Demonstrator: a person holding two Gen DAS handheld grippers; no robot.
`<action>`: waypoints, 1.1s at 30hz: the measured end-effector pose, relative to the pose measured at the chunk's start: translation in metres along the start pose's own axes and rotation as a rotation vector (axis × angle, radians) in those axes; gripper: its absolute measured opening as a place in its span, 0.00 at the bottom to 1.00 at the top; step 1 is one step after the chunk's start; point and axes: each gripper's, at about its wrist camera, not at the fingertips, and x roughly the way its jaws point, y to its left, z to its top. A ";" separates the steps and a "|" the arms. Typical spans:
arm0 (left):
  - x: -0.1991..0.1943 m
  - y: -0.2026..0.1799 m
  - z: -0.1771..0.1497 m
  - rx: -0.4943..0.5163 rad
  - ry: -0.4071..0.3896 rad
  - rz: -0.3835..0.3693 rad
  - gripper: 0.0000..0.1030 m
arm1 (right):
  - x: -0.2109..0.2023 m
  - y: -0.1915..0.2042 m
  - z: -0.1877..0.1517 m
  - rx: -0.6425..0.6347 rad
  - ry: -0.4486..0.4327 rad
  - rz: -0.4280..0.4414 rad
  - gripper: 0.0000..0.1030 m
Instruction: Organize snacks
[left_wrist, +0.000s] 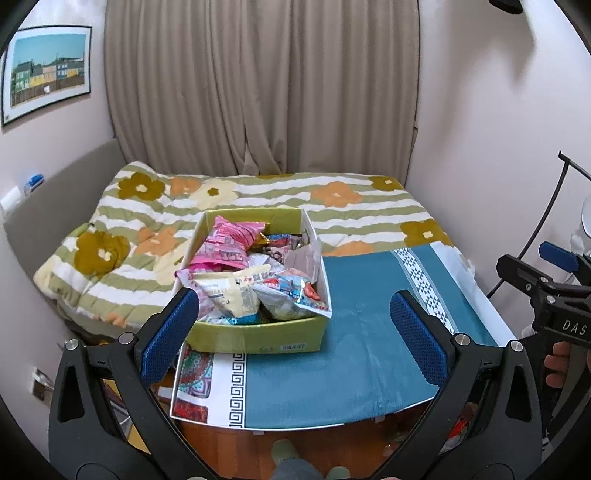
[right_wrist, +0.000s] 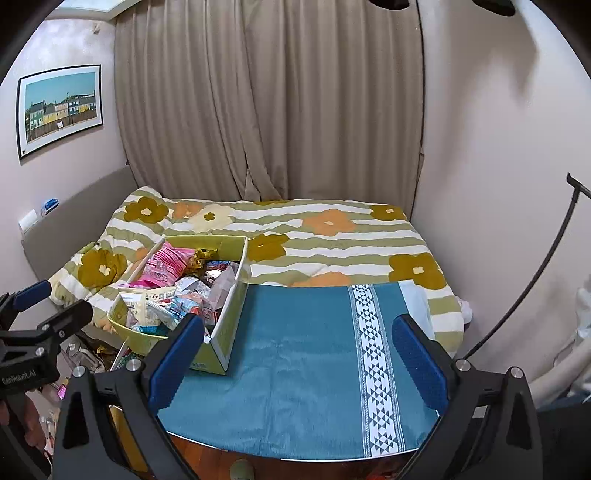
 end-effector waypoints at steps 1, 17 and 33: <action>0.000 0.000 0.000 -0.001 0.000 0.001 1.00 | -0.001 0.000 -0.001 0.003 -0.002 0.002 0.98; -0.003 -0.013 0.002 0.013 -0.010 0.000 1.00 | -0.005 -0.007 -0.008 0.022 -0.013 0.000 0.98; -0.004 -0.017 0.006 0.015 -0.021 0.006 1.00 | -0.002 -0.011 -0.008 0.025 -0.007 0.001 0.98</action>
